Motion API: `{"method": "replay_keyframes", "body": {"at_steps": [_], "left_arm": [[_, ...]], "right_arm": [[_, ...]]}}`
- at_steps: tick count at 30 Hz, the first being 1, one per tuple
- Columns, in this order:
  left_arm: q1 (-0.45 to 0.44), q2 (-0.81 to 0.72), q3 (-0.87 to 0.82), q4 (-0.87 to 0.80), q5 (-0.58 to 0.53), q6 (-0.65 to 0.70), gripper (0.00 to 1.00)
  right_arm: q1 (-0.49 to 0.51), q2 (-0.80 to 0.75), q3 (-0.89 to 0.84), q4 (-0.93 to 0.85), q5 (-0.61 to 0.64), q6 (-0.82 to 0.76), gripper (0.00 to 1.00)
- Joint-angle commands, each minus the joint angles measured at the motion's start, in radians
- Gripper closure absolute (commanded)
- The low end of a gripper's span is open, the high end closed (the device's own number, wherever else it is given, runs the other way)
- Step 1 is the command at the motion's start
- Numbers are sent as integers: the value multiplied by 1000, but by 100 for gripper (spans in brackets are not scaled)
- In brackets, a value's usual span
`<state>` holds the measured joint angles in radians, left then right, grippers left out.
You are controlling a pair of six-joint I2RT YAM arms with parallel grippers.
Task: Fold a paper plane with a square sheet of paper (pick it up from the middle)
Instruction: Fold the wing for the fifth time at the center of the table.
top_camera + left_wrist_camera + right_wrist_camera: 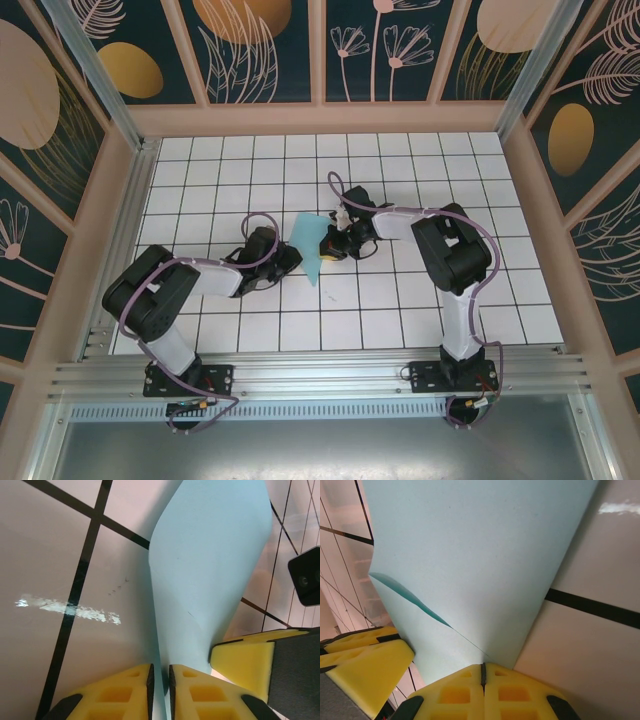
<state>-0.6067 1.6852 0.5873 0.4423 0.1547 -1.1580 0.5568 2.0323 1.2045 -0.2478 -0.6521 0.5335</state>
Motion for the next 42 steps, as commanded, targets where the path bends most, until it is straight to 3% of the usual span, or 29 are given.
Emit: {"method": "replay_keyframes", "body": {"at_steps": [1,6,14,20,25,33,42], "left_arm": [[9,8,18,24,16,4,87],[8,-15,38,18,14,38,98],[-8,-18,99,-67,-14,96,100],[-46,-27,200,-337,-193,146,100],[-51,-36,213,-422,-241,132,100],[-51,-19,209,-380,-208,120,100],[-51,-15,200,-355,-204,89,100]], "right_arm": [[-4,56,-3,-50,80,3,100],[-4,59,-6,-53,82,3,100],[-5,69,1,-68,94,2,100],[-5,72,8,-87,111,6,100],[-5,66,4,-77,114,24,100],[-5,-78,-45,129,-12,48,96],[8,-46,-31,108,-35,27,92]]}}
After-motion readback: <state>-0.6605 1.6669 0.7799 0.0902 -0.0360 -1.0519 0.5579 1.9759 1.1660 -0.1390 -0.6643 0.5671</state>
